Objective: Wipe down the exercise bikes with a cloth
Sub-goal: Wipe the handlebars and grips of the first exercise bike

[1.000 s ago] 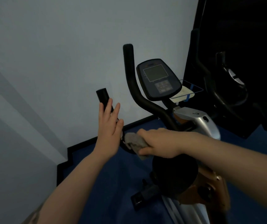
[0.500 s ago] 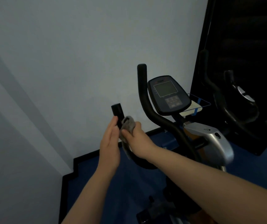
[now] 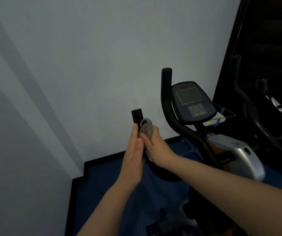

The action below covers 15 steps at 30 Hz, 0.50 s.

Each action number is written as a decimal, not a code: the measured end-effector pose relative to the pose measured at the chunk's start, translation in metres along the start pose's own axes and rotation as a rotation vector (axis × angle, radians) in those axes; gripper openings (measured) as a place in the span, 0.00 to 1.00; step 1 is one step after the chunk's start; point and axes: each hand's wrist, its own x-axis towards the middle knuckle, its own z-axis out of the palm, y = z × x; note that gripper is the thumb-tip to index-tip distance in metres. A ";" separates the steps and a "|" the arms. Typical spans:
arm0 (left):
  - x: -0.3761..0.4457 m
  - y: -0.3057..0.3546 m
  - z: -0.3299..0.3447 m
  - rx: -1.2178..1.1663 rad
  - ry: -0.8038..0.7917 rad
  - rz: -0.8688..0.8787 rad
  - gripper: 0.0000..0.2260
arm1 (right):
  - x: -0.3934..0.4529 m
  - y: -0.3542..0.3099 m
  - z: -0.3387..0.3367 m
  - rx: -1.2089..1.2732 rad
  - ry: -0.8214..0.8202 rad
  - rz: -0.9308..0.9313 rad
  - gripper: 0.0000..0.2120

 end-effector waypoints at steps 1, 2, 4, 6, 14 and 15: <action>0.000 -0.001 0.001 0.006 0.007 0.006 0.27 | 0.000 0.003 -0.002 -0.013 -0.029 -0.003 0.14; -0.001 -0.002 0.003 0.020 0.020 0.014 0.26 | 0.005 0.002 -0.004 -0.017 -0.041 -0.001 0.14; 0.000 -0.003 0.004 0.039 0.049 0.030 0.26 | 0.023 -0.011 -0.003 -0.027 0.017 -0.034 0.13; 0.001 -0.001 0.002 0.045 0.075 0.038 0.25 | 0.041 -0.028 0.001 -0.071 0.112 -0.120 0.19; 0.001 -0.002 -0.009 -0.014 0.120 -0.017 0.31 | 0.031 -0.008 0.005 -0.039 0.086 -0.107 0.21; 0.001 -0.002 -0.008 -0.004 0.124 -0.019 0.31 | 0.034 -0.011 0.001 -0.049 0.073 -0.103 0.18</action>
